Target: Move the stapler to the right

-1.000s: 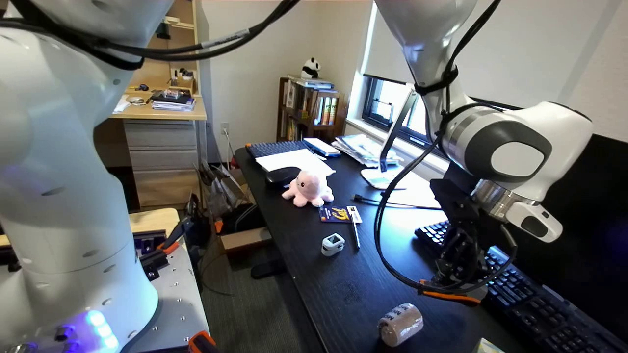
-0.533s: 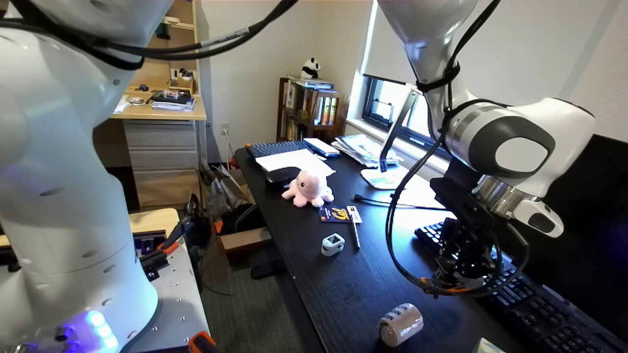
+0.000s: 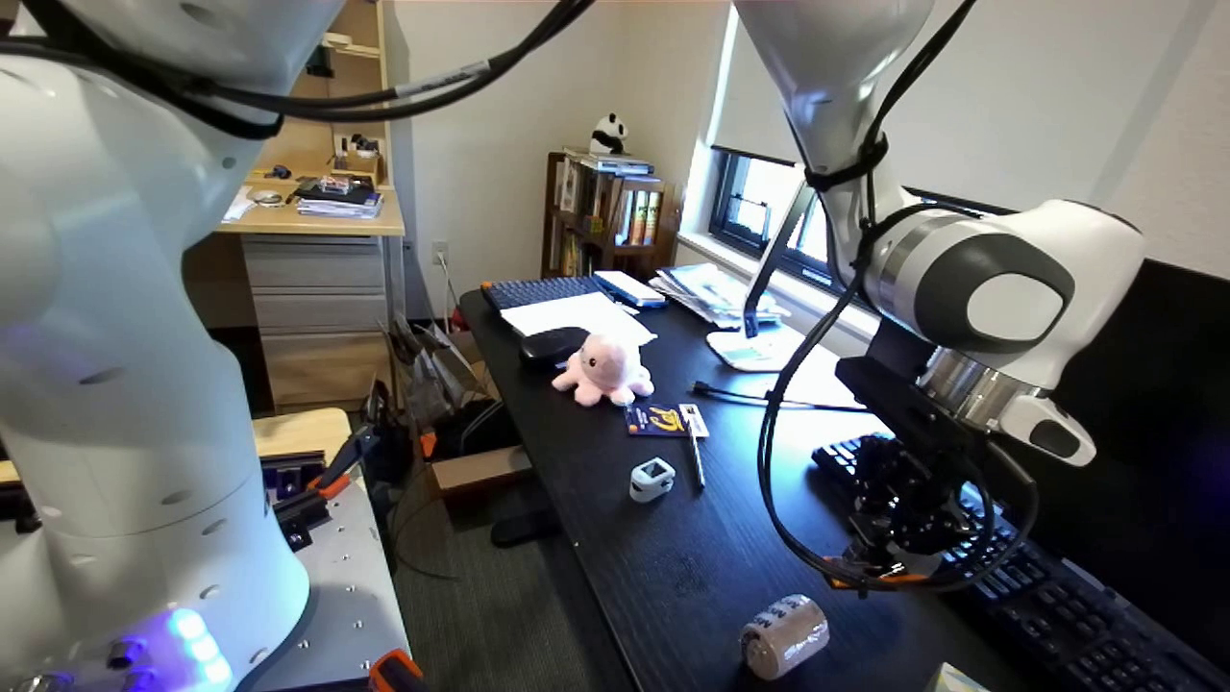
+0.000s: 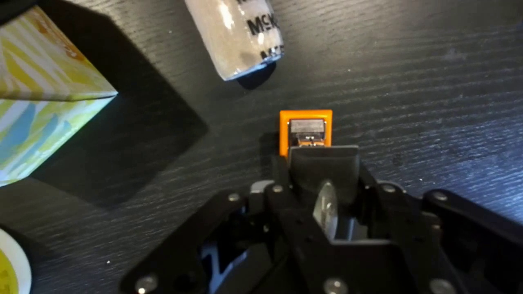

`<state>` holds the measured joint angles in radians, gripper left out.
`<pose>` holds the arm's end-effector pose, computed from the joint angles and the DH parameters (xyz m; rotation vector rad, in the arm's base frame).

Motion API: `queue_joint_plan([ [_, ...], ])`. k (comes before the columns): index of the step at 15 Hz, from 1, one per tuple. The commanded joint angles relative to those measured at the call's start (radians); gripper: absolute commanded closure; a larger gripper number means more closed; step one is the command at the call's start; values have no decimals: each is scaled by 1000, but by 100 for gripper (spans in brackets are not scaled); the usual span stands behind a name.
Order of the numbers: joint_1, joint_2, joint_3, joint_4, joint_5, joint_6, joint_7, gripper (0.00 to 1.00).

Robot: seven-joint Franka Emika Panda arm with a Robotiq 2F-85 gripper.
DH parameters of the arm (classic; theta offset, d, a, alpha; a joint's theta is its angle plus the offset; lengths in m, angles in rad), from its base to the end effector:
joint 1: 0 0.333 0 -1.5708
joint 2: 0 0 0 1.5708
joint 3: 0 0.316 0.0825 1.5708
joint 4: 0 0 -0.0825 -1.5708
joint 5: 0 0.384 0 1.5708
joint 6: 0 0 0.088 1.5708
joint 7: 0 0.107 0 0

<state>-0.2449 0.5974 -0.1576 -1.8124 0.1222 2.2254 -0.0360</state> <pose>0.5848 -0.2391 0.2000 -3.0215 0.6605 0.2641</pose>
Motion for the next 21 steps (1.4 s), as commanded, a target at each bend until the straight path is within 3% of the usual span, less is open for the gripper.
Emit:
queue_joint_plan([
  [1,-26,-21,-23,-20,-56,-9,-39,88],
  [6,-68,-11,-33,-21,-98,-26,-139,88],
  [13,-112,21,36,-70,-82,38,-370,88],
  [21,-123,34,28,-64,-120,66,-471,88],
])
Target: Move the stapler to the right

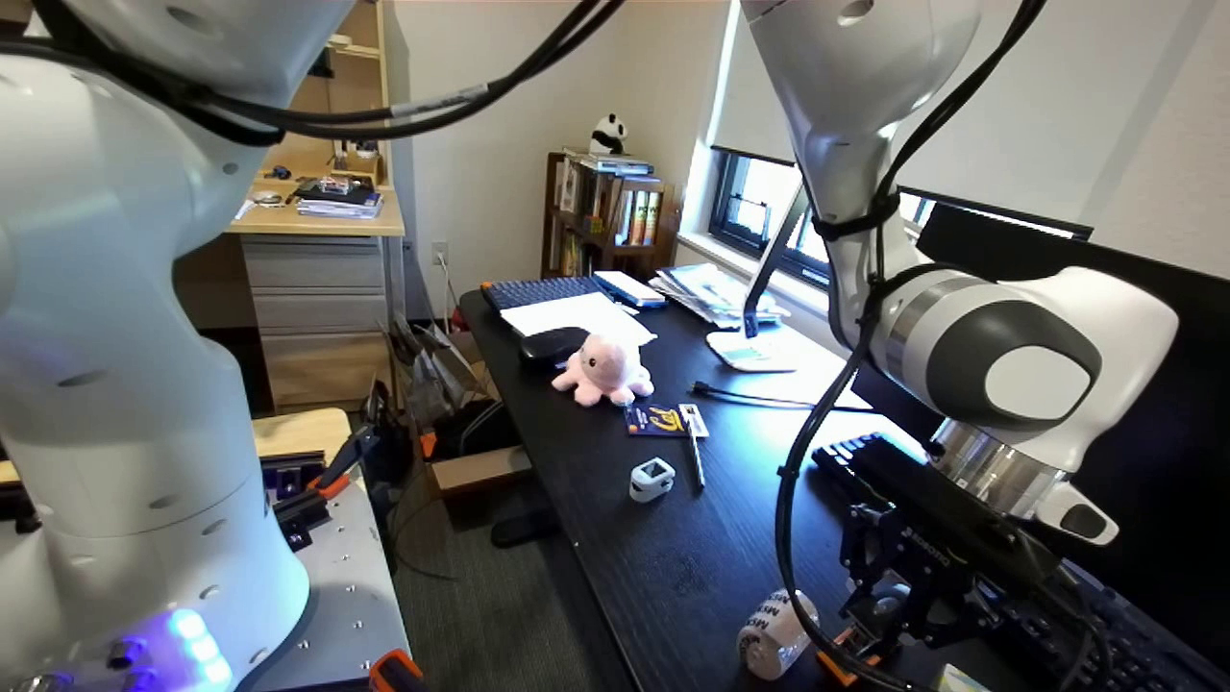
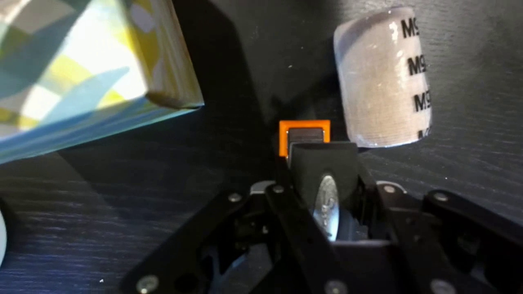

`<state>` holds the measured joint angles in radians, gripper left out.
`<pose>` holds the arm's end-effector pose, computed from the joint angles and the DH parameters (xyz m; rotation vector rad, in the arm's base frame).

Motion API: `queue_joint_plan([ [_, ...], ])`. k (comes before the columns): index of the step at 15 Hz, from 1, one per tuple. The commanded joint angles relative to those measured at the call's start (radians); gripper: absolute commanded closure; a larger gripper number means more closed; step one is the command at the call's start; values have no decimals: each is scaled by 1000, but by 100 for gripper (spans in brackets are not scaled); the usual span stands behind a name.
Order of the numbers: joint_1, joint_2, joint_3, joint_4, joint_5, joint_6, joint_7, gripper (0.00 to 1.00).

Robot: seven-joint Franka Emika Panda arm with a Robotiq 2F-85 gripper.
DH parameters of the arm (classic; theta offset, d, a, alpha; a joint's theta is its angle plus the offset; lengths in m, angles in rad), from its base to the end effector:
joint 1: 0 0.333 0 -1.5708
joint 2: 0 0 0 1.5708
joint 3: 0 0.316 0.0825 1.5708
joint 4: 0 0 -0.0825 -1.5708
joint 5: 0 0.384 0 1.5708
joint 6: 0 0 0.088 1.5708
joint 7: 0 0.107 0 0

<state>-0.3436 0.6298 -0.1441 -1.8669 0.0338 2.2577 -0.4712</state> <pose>0.5410 -0.2835 0.1613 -3.0699 0.0362 0.3629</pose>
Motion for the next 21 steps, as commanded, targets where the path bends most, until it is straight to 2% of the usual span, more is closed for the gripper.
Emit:
queue_joint_plan([
  [1,-27,0,14,-12,-33,39,-38,88],
  [12,-30,-7,-46,-87,-4,182,182,88],
  [17,-69,10,-78,-45,1,161,226,88],
  [21,-77,10,-67,-45,1,157,226,88],
])
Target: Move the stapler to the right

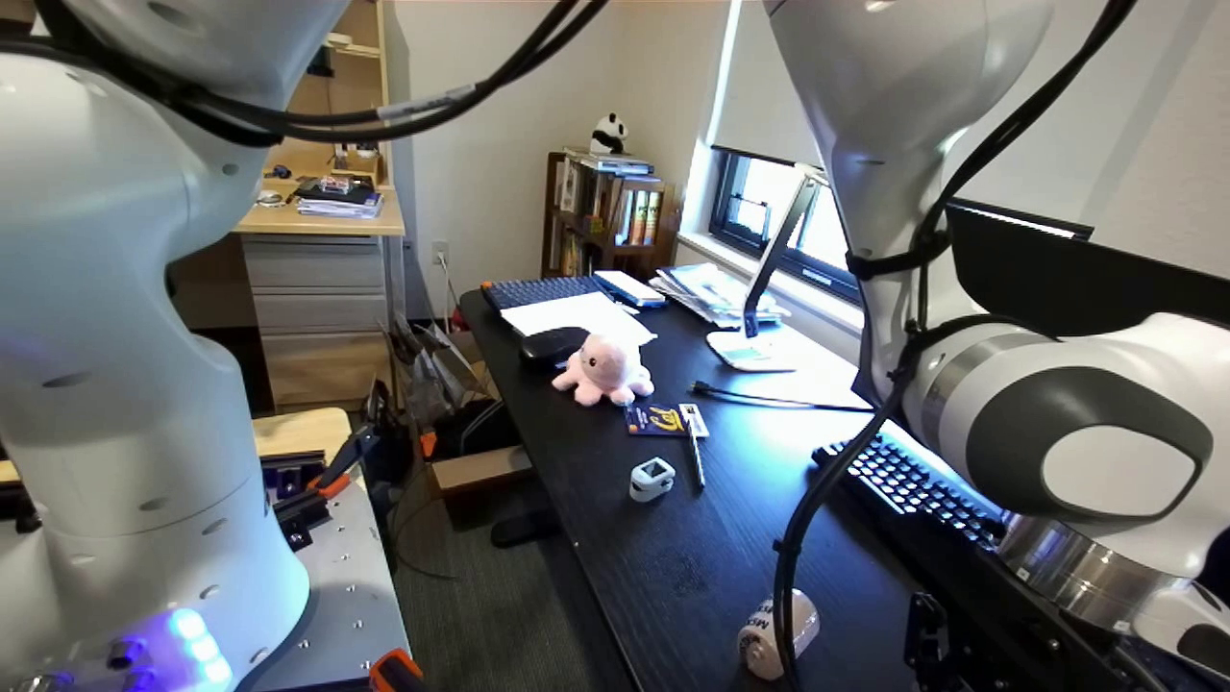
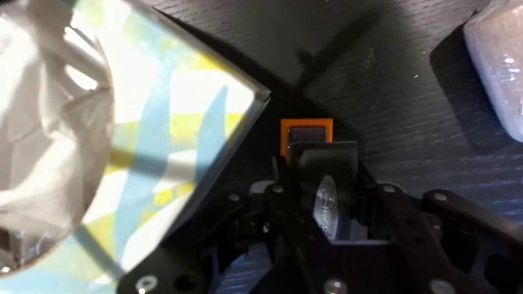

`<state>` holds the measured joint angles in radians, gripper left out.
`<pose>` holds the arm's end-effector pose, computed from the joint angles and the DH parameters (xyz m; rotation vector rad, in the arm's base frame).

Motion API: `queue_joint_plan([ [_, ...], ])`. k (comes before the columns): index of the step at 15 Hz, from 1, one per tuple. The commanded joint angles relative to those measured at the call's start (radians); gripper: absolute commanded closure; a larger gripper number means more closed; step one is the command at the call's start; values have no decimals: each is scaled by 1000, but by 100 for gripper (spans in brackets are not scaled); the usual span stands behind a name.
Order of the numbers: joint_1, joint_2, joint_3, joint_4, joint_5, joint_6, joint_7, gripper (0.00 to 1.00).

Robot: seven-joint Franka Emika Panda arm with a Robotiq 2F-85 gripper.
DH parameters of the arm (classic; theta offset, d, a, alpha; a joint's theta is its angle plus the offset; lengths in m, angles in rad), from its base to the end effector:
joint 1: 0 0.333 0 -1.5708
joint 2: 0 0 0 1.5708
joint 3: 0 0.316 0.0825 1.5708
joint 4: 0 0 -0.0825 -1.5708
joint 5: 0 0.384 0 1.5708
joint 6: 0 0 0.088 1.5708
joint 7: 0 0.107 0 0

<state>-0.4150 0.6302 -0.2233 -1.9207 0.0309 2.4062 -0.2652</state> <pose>0.4910 -0.3611 0.1569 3.0334 -0.5586 -0.2559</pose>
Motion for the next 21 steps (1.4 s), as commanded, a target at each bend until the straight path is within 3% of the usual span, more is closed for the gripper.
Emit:
queue_joint_plan([
  [1,-5,9,16,8,4,9,15,88],
  [11,-98,30,171,50,151,-34,-187,88],
  [18,-98,49,178,85,147,-69,-252,88],
  [19,-96,50,177,87,144,-73,-259,84],
  [20,-93,51,177,89,142,-72,-263,69],
  [21,-91,52,175,89,141,-68,-264,38],
])
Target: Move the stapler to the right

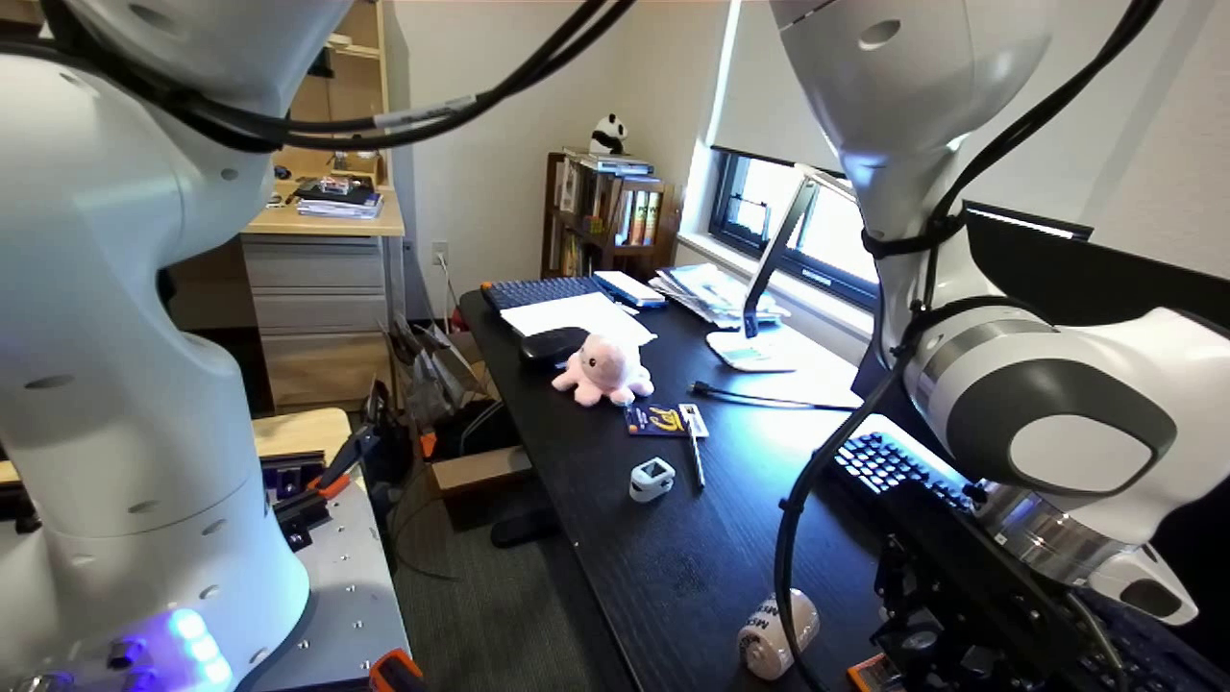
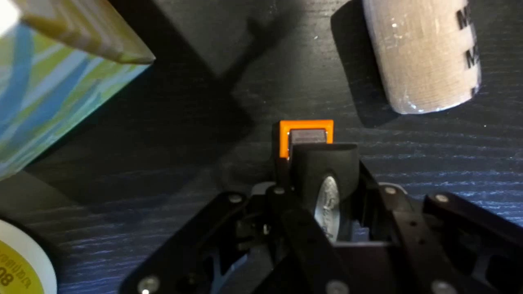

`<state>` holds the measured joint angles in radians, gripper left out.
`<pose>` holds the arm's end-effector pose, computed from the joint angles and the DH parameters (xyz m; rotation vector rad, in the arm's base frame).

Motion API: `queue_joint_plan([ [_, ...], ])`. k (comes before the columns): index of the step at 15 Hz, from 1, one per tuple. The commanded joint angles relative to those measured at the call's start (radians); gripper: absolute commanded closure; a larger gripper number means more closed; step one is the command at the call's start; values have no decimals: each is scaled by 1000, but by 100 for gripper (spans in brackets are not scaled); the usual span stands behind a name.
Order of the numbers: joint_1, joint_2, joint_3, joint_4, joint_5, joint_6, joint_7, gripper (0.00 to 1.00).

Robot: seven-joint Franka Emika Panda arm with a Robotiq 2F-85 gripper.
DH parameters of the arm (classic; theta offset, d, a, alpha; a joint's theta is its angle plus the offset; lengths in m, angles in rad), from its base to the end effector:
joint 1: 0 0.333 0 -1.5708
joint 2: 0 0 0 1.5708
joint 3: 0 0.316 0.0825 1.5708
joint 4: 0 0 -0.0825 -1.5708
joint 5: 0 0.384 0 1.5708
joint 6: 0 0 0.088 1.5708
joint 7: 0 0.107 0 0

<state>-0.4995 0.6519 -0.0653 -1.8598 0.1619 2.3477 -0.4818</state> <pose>0.5255 -0.3288 0.1533 -2.9862 0.2933 0.1599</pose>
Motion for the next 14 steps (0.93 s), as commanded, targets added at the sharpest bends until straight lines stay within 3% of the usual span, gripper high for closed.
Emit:
queue_joint_plan([
  [1,-3,28,15,26,9,-6,-43,36],
  [7,39,11,-8,-9,-9,118,22,2],
  [12,48,-43,-10,-7,44,137,174,0],
  [14,40,-94,10,2,95,76,213,0],
])
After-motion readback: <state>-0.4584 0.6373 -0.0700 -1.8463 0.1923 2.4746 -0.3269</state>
